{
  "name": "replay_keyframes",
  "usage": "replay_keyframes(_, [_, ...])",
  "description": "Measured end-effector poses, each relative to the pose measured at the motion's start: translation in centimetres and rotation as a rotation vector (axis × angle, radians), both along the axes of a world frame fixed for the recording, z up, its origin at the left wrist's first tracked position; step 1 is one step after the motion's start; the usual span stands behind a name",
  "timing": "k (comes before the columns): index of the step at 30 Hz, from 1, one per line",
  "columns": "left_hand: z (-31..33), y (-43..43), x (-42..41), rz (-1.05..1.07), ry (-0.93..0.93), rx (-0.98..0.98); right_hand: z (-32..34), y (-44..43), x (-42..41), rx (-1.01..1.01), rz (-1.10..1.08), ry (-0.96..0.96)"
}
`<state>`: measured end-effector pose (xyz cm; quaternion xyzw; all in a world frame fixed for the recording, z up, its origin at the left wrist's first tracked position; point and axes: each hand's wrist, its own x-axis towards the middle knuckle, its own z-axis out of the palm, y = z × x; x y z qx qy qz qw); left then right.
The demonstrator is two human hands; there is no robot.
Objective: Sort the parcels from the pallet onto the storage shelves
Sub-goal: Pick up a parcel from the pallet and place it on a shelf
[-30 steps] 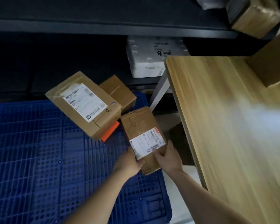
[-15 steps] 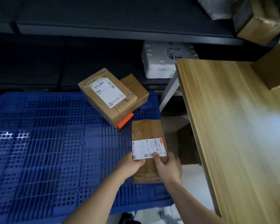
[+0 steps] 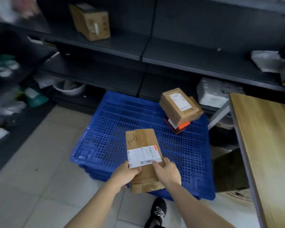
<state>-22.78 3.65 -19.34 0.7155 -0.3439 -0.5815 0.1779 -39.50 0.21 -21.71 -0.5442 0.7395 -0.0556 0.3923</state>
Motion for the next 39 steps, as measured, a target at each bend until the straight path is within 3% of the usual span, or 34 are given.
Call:
replay_keyframes(8, [5.4, 7.2, 14.8, 0.473, -0.018, -0.133, 5.8, 2.3, 16.8, -0.094, 0.265, -0.249])
replay_keyframes(17, [10.5, 9.9, 28.9, 0.859, -0.072, -0.363, 11.4, 1.0, 34.9, -0.208, 0.543, -0.531])
replay_keyframes(26, [17.2, 14.0, 40.5, 1.218, -0.291, -0.602, 18.3, 2.8, 50.5, -0.304, 0.794, -0.756])
replay_keyframes(30, [20.6, 16.7, 46.1, 1.274, -0.406, -0.743, 21.3, 5.6, 57.4, -0.351, 0.863, -0.907])
replay_keyframes(39, [28.6, 24.3, 58.9, 1.374, -0.734, -0.853, 28.9, 12.5, 72.4, -0.485, 1.007, -1.149])
